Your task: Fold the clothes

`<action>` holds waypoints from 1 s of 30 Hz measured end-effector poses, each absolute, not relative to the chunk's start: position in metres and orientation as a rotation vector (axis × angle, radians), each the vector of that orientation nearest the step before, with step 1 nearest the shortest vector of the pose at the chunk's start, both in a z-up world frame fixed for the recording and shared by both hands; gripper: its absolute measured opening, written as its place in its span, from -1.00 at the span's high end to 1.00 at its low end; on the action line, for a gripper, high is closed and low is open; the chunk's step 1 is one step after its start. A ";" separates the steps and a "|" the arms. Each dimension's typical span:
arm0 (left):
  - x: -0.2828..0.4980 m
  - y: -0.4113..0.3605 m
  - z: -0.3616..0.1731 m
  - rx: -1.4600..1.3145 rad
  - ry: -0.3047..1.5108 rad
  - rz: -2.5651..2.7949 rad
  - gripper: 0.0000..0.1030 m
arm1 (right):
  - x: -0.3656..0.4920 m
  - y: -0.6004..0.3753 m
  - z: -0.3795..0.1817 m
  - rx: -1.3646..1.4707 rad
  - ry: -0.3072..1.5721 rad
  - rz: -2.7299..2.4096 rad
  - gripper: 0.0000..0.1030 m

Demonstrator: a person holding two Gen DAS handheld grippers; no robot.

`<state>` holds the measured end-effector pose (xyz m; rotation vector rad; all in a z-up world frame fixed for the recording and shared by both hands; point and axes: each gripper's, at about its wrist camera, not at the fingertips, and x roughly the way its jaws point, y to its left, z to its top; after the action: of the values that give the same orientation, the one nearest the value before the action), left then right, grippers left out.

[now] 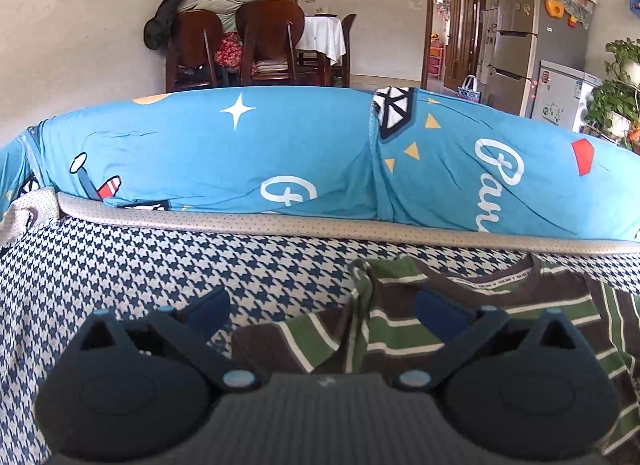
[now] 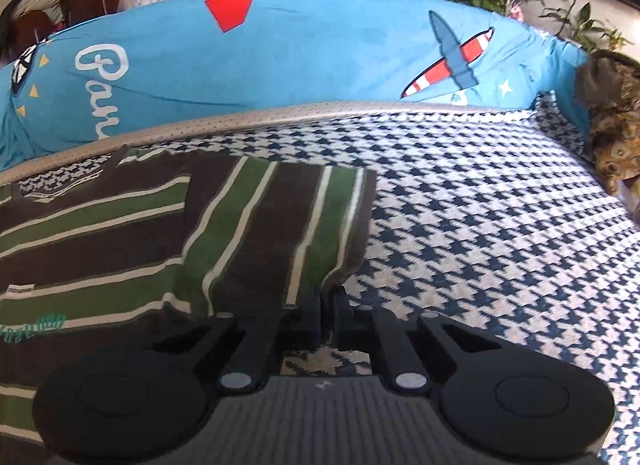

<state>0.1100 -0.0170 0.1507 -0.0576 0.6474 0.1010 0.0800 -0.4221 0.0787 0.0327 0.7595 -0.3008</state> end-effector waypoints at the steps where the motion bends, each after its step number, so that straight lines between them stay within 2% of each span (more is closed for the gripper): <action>1: 0.110 -0.010 0.152 -0.072 0.648 0.114 -0.99 | 0.078 -0.422 0.082 0.019 0.738 -0.325 0.85; 7: 0.113 0.037 0.150 -0.175 0.679 0.189 -1.00 | 0.066 -0.430 0.095 0.064 0.721 -0.444 0.84; 9: 0.112 0.047 0.147 -0.194 0.693 0.202 -0.99 | 0.061 -0.426 0.101 0.108 0.689 -0.403 0.77; 11: 0.112 0.054 0.142 -0.198 0.704 0.209 -0.99 | 0.058 -0.415 0.102 0.125 0.673 -0.340 0.58; 14: 0.111 0.061 0.137 -0.187 0.713 0.201 -1.00 | 0.059 -0.391 0.100 0.145 0.678 -0.218 0.42; 24: 0.109 0.042 0.109 -0.023 0.729 0.030 -0.99 | 0.063 -0.324 0.085 0.188 0.753 -0.006 0.23; 30: 0.114 0.024 0.095 0.060 0.720 -0.064 -0.99 | 0.069 -0.293 0.084 0.151 0.778 0.077 0.05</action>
<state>0.1138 0.0240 0.0952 0.0599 0.7197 -0.0638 0.0694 -0.2929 0.0844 0.1515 0.7782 0.0774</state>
